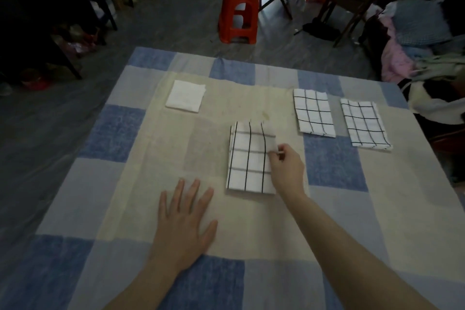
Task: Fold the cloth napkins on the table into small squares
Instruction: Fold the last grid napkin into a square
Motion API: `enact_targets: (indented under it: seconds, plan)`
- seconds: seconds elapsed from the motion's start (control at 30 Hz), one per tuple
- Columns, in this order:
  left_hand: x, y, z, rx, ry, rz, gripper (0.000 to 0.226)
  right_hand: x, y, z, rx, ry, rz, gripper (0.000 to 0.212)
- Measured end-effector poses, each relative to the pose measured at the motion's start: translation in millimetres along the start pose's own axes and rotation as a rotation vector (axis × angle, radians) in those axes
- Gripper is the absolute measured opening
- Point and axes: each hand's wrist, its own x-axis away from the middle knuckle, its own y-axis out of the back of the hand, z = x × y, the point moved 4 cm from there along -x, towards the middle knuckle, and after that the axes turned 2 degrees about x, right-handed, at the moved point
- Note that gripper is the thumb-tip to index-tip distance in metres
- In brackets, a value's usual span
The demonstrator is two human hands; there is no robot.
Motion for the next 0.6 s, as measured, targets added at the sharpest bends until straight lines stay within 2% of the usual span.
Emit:
enact_targets:
  seconds: [0.2, 0.33, 0.4, 0.43, 0.5, 0.53, 0.6]
  plan:
    - [-2, 3, 0, -0.001, -0.002, 0.031, 0.068, -98, -38, 37, 0.019, 0.034, -0.074, 0.010]
    - [-4, 1, 2, -0.006, -0.003, 0.020, 0.070, -149, -47, 45, 0.055, 0.003, -0.125, 0.015]
    - [-5, 1, 2, -0.005, -0.011, -0.001, 0.071, -157, -50, 45, 0.133, -0.048, -0.167, 0.024]
    - [-5, 0, 1, -0.004, -0.014, -0.006, 0.070, -154, -52, 46, 0.248, -0.064, -0.203, 0.039]
    - [-5, 0, 1, -0.003, -0.017, -0.008, 0.070, -138, -60, 48, 0.456, 0.051, -0.261, 0.065]
    - [-5, 0, 2, -0.014, -0.019, -0.024, 0.069, -127, -68, 47, 0.497, 0.175, -0.258, 0.063]
    - [-5, 0, 2, -0.017, -0.013, -0.010, 0.069, -109, -84, 41, 0.541, 0.401, -0.188, 0.042]
